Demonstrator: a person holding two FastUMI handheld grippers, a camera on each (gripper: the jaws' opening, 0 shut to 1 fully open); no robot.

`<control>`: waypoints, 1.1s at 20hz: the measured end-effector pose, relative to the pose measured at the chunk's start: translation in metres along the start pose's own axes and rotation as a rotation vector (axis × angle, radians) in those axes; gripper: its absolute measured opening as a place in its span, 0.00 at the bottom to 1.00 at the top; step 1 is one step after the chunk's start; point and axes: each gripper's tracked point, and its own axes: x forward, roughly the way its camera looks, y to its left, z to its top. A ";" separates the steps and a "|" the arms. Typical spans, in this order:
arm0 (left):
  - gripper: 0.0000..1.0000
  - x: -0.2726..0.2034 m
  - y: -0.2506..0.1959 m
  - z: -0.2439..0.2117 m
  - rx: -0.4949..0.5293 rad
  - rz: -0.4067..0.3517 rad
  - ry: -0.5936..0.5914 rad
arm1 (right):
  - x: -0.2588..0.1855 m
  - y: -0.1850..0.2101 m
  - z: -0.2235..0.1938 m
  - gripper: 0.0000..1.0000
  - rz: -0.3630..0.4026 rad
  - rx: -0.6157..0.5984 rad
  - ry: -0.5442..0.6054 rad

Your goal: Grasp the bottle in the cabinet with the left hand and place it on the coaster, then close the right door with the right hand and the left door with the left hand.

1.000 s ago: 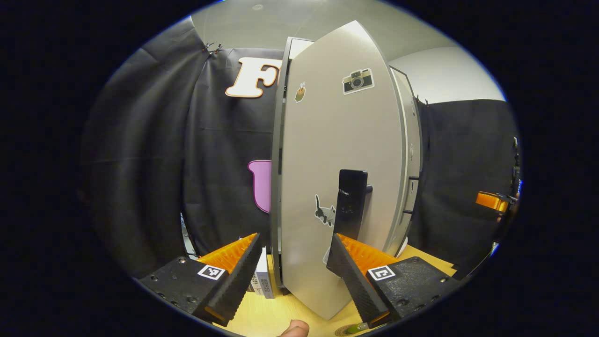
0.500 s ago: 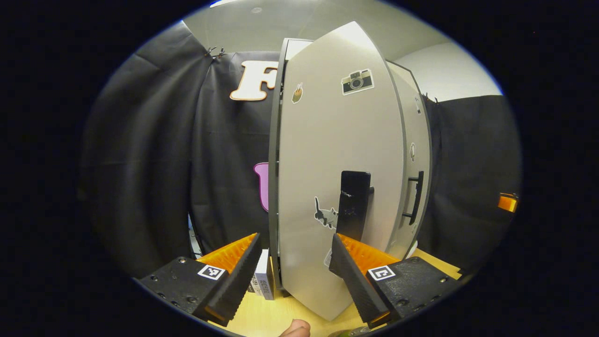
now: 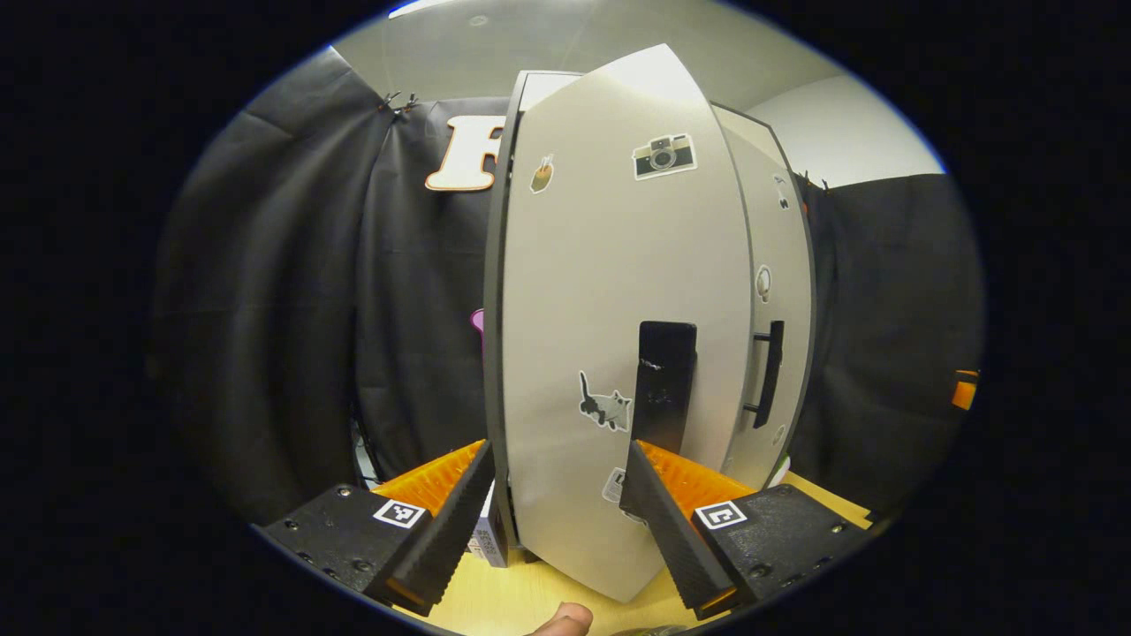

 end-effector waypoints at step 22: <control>0.95 -0.050 -0.016 -0.006 0.009 0.086 -0.007 | 0.009 0.034 0.007 0.92 0.083 0.021 0.001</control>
